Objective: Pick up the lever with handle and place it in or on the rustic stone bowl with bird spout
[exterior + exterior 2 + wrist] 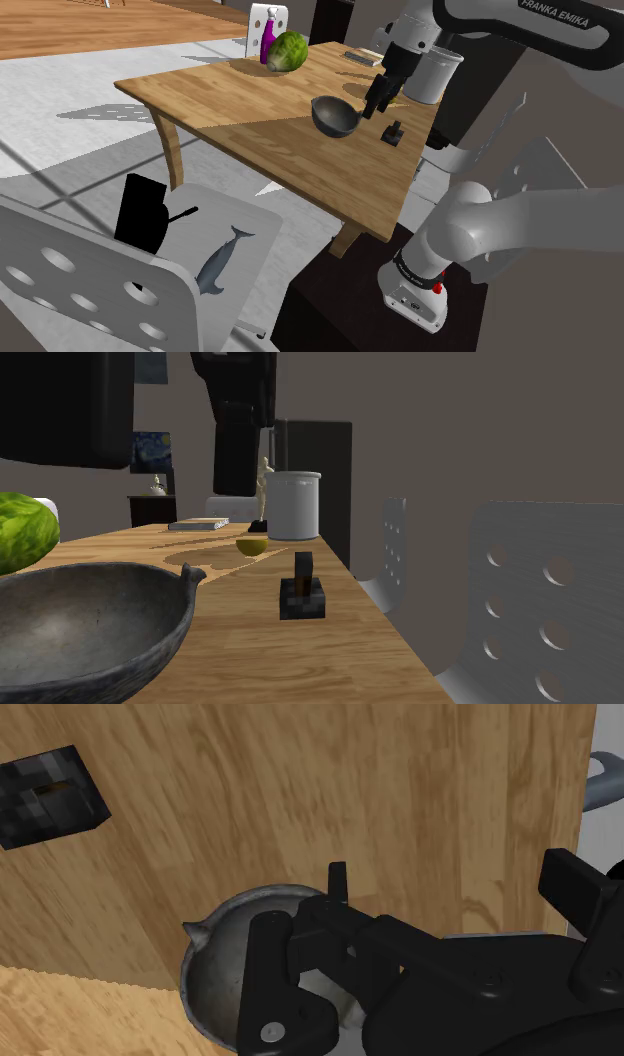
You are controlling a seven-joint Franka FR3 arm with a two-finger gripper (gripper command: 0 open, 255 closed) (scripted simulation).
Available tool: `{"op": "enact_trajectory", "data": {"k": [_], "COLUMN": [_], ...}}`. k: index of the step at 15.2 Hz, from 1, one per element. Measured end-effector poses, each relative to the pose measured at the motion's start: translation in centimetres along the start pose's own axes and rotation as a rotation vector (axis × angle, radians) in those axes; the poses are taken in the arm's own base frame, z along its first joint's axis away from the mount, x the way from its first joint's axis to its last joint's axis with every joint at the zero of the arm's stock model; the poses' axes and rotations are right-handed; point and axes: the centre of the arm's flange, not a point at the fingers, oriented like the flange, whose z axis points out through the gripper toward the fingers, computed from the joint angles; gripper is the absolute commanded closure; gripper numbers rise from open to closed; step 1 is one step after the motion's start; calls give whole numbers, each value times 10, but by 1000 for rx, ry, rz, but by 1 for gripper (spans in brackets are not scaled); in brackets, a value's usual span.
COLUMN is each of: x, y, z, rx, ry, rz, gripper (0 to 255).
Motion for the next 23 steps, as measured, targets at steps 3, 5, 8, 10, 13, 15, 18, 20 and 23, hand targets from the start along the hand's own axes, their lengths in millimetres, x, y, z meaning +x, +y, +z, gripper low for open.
{"op": "enact_trajectory", "data": {"k": [3,5,8,10,13,15,18,20,23], "x": [8,20,31,38,38,34,22,16,-1], "y": [13,31,61,84,121,143,177,197,224], "z": [5,11,20,25,32,38,44,51,52], "rx": [-11,-27,-54,-72,-100,-118,-146,-164,-187], "ry": [1,2,5,7,11,13,15,18,21], "rz": [75,187,371,497,685,811,998,1124,1284], "gripper": [0,0,0,0,0,0,0,0,0]}}
